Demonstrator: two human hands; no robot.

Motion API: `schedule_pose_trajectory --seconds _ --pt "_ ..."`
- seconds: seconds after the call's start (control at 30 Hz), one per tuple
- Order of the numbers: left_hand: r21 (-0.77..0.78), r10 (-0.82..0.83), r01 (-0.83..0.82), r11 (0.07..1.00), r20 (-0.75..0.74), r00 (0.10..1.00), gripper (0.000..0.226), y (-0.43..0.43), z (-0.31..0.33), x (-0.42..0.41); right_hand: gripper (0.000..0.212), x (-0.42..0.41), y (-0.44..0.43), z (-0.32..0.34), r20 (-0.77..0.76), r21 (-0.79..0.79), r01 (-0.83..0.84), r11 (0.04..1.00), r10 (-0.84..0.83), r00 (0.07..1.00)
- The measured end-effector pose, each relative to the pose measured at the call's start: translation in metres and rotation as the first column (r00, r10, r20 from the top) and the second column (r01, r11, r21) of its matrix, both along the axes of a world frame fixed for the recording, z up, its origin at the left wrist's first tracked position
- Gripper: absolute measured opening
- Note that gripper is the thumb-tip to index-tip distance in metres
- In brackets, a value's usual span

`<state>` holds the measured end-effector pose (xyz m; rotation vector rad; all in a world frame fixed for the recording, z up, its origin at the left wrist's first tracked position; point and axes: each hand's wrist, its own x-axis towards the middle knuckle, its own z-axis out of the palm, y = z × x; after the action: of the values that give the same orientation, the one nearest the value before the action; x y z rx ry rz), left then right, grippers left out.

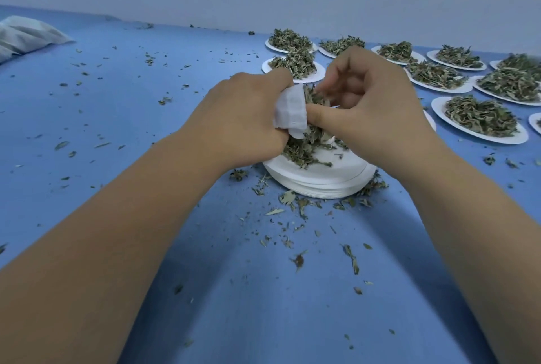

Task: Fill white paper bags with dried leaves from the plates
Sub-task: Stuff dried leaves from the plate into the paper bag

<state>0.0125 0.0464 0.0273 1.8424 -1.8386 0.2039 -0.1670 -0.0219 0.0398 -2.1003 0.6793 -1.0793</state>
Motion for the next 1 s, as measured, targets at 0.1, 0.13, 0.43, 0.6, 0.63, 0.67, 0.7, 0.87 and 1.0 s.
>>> schedule_pose_trajectory --seconds 0.1,0.13,0.43,0.6,0.63,0.67,0.7,0.87,1.0 --pt "-0.019 -0.019 0.019 1.000 -0.021 1.000 0.029 0.000 -0.002 -0.002 0.017 0.001 0.002 -0.003 -0.026 -0.001 -0.063 0.998 0.063 0.998" --pt "-0.024 -0.023 0.022 0.999 -0.031 0.999 0.030 0.000 -0.003 -0.004 0.013 0.001 0.003 -0.003 -0.024 0.005 -0.091 0.996 0.091 0.996" --pt "-0.031 -0.005 0.002 1.000 -0.102 0.995 0.028 0.000 -0.002 -0.002 0.040 -0.006 0.001 0.004 -0.152 0.075 -0.157 0.985 0.167 0.974" --pt "-0.050 -0.029 0.026 0.998 -0.067 0.997 0.030 0.000 -0.002 -0.008 0.024 0.000 0.006 0.001 0.015 0.083 -0.088 0.993 0.087 0.996" --pt "-0.055 -0.028 0.025 0.998 -0.057 0.998 0.030 0.000 -0.002 -0.008 0.021 0.001 0.005 0.001 0.046 0.071 -0.070 0.995 0.067 0.997" --pt "-0.064 -0.028 0.025 0.998 -0.054 0.998 0.029 0.000 -0.002 -0.008 0.021 0.001 0.005 0.001 0.068 0.055 -0.064 0.996 0.060 0.996" --pt "-0.074 -0.030 0.026 0.997 -0.058 0.998 0.030 0.000 -0.001 -0.008 0.021 0.002 0.005 0.001 0.081 0.042 -0.068 0.997 0.065 0.995" --pt "-0.073 -0.057 0.052 0.996 -0.067 0.996 0.028 0.003 0.001 -0.008 0.025 0.007 0.010 -0.002 0.056 0.062 -0.138 0.989 0.134 0.989" --pt "-0.099 -0.014 0.008 0.995 -0.063 0.998 0.035 0.003 0.001 0.000 0.033 0.003 0.012 0.002 0.070 0.062 -0.165 0.984 0.161 0.984"
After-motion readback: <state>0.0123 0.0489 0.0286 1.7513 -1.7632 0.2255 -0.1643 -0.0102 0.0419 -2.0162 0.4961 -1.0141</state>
